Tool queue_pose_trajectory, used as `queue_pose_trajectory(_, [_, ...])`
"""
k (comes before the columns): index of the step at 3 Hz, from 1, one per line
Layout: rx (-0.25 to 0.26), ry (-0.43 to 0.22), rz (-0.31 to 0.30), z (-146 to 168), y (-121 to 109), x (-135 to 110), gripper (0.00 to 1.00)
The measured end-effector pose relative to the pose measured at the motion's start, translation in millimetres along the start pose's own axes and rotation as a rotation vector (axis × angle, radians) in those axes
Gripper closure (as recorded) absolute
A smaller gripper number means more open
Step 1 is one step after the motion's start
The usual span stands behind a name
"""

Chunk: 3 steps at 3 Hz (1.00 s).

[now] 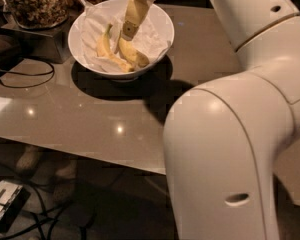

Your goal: Pick banana from white bowl

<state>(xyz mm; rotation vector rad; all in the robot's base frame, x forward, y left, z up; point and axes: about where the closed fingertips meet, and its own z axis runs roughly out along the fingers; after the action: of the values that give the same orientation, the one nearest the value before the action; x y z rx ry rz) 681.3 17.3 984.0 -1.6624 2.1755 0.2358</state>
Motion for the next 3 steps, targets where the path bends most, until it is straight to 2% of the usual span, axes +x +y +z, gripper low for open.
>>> queue_pose_trajectory(1, [-0.023,-0.001,0.031,17.1,-8.4,1.2,0.33])
queue_pose_trajectory(3, [-0.066,0.037,0.125,58.7,-21.4,8.1,0.30])
